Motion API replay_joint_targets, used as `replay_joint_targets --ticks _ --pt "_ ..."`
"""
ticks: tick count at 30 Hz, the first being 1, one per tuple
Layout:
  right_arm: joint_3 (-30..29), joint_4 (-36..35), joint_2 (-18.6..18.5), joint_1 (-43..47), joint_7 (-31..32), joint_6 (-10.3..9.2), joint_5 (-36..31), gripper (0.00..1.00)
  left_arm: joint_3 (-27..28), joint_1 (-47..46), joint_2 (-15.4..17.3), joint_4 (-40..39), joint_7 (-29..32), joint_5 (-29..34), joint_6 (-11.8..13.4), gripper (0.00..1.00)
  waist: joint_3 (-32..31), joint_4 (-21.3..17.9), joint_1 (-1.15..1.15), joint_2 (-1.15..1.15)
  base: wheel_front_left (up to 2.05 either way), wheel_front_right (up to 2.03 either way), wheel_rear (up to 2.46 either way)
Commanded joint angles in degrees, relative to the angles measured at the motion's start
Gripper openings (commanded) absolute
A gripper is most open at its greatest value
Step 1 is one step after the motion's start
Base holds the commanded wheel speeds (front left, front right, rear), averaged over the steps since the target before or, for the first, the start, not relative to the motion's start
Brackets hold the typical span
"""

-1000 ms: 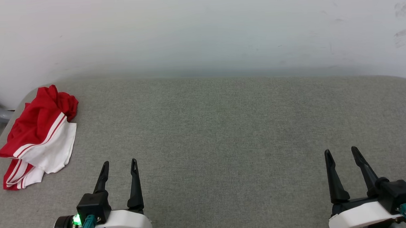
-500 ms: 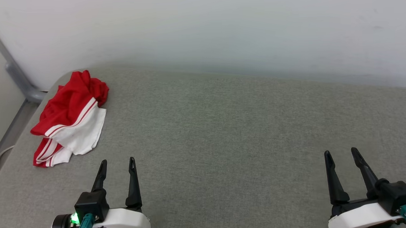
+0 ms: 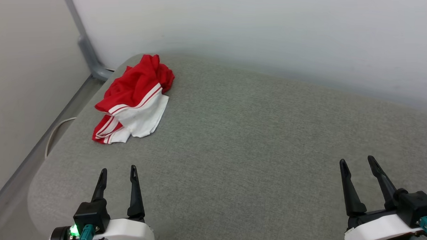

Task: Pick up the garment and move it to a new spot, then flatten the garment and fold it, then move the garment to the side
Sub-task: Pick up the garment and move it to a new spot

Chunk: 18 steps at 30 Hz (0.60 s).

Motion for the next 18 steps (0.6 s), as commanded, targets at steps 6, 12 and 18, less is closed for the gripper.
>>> replay_joint_targets --ticks 6,12,18 --pt "0.19 -0.20 0.17 0.10 -0.14 -0.04 0.24 1.00 0.39 -0.23 -0.06 0.13 -0.18 0.34 -0.08 1.00 0.14 5.95 0.00 0.00 0.00 0.00 0.00" --pt "0.38 -0.12 0.17 -0.24 -0.14 -0.04 0.24 1.00 1.04 0.29 -0.06 0.03 -0.18 0.32 -0.21 1.00 0.18 8.19 0.00 0.00 0.00 0.00 0.00" --pt "0.68 -0.11 0.17 -0.08 -0.14 -0.04 0.31 1.00 1.43 0.42 -0.06 0.04 -0.18 0.00 -0.26 1.00 0.20 8.59 0.00 0.00 0.00 0.00 0.00"
